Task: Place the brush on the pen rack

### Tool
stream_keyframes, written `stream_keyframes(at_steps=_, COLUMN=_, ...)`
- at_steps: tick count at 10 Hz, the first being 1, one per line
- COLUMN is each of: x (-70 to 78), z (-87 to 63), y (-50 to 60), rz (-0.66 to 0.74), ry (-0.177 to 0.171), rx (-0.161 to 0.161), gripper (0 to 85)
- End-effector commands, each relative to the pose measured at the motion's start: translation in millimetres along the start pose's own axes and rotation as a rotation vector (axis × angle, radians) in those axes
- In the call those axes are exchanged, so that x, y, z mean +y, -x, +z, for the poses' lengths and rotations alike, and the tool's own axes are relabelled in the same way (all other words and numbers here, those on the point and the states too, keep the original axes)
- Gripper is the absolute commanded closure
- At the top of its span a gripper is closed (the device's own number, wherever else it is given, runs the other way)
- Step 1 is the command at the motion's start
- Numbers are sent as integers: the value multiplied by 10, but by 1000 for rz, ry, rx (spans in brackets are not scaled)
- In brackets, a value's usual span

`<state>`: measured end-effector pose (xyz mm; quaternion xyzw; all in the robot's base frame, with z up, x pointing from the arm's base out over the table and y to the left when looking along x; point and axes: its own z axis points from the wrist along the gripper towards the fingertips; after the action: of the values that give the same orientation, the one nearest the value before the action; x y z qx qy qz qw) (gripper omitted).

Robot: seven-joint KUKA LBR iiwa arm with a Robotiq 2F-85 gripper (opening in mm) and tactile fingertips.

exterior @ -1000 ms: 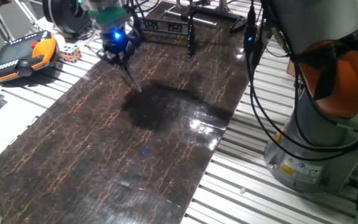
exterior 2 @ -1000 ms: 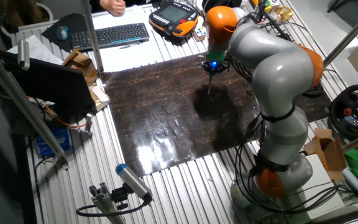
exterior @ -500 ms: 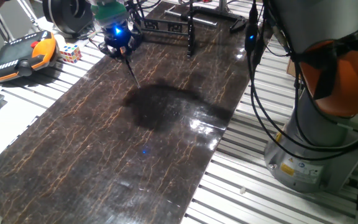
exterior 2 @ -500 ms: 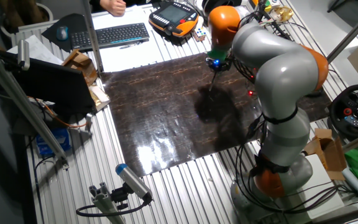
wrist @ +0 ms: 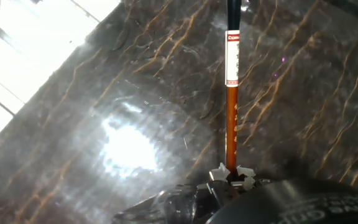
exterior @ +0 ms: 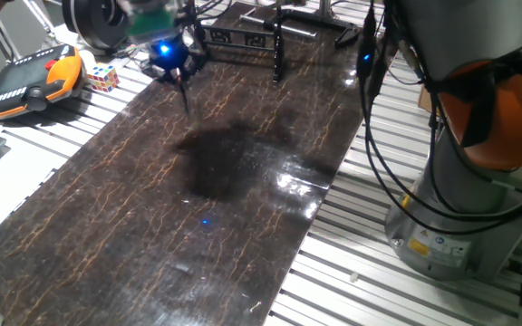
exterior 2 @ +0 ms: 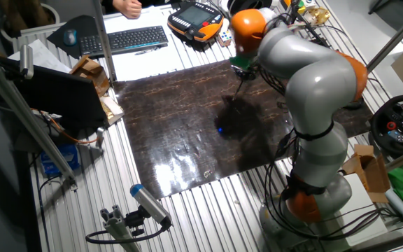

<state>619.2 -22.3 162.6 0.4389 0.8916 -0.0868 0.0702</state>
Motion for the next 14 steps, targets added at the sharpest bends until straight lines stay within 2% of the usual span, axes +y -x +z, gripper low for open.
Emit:
stream_keyframes(at_steps=1, x=10, z=-1, y=-7, rz=4, ry=-4, rx=-10, gripper=840)
stream_keyframes(at_steps=2, x=10, z=-1, y=-7, rz=11, ry=1, rx=-21, gripper=840)
stream_keyframes(at_steps=6, x=10, z=-1, y=-7, rz=122, ry=74, rx=-79, gripper=840)
stream_keyframes(at_steps=7, x=10, z=-1, y=-7, rz=134, ry=79, rx=-82, gripper=840)
stream_keyframes(at_steps=9, x=10, z=-1, y=-7, rz=153, ry=80, rx=-73, gripper=840)
stream_keyframes(at_steps=11, x=10, z=-1, y=-7, rz=185, ry=69, rx=-80, gripper=840)
stream_keyframes(at_steps=12, x=-39, z=-59, y=63, rz=192, ry=63, rx=-78, gripper=840)
stream_keyframes(at_steps=14, x=-227, z=-203, y=191, rz=184, ry=49, rx=-103, gripper=840)
